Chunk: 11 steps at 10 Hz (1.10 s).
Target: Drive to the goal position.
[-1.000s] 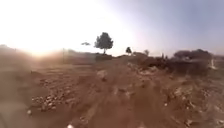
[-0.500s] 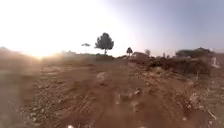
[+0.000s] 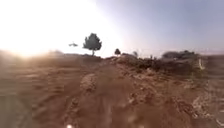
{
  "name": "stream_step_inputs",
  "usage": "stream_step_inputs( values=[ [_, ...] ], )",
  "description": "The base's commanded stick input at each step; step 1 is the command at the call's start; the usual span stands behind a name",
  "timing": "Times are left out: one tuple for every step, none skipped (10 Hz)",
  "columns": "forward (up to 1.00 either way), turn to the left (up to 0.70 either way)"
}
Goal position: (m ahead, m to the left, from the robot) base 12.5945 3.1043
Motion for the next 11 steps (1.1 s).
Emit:
stream_step_inputs(
  values=[
    [0.70,0.00],
    [0.70,0.00],
    [0.70,0.00],
    [0.70,0.00],
    [0.70,0.00],
    [0.70,0.00],
    [0.70,0.00],
    [0.70,0.00],
    [0.70,0.00],
    [0.70,0.00],
    [0.70,0.00]
  ],
)
